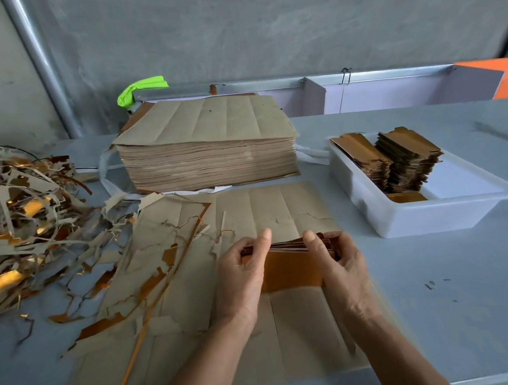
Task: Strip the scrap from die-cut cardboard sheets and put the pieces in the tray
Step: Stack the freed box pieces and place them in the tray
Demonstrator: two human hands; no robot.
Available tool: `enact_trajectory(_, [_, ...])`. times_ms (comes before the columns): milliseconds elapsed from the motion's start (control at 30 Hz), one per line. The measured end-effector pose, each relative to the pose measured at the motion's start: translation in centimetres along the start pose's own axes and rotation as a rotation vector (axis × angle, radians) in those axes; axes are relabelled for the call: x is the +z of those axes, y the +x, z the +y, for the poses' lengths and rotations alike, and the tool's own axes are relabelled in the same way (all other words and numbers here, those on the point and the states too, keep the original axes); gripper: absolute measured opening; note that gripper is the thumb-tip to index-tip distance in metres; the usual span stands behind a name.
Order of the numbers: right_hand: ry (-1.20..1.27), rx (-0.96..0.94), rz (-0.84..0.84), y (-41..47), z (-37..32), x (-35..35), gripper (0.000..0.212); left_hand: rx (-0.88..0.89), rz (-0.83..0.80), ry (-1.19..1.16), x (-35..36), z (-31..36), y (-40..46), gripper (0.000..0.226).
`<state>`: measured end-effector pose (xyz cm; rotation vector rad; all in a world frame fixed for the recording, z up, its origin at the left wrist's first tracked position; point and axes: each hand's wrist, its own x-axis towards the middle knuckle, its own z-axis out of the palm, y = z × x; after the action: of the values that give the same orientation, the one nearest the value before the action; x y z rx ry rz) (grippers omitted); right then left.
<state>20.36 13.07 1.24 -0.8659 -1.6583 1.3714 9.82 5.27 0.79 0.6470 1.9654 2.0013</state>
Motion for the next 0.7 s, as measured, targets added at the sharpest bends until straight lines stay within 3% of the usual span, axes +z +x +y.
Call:
enact_trajectory(133, [-0.007, 0.073, 0.143, 0.8, -0.1, 0.8, 0.037, 0.025, 0.015, -0.075, -0.4, -0.4, 0.1, 0.041])
enact_trajectory(233, [0.074, 0.092, 0.141, 0.8, 0.2, 1.0, 0.024, 0.041, -0.016, -0.083, -0.3, -0.5, 0.2, 0.038])
enact_trajectory(333, [0.133, 0.049, 0.178, 0.3, 0.3, 1.1, 0.017, 0.069, -0.050, -0.084, 0.2, -0.4, -0.3, 0.052])
enact_trajectory(400, [0.149, 0.035, 0.175, 0.3, 0.5, 1.0, 0.014, 0.128, -0.062, -0.042, 0.4, -0.4, -0.4, 0.044])
enact_trajectory(500, [0.081, -0.001, 0.083, 0.2, 0.5, 0.5, 0.020, 0.134, -0.104, 0.002, 0.1, -0.6, -0.3, 0.026])
enact_trajectory(600, [0.007, -0.094, -0.063, 0.2, 0.6, -0.4, 0.029, 0.090, -0.180, -0.035, -0.6, -1.1, -0.1, 0.036])
enact_trajectory(700, [0.005, -0.069, -0.183, 0.5, 1.4, -1.4, 0.028, -0.057, -0.337, -0.110, -1.6, -1.1, 0.5, 0.044])
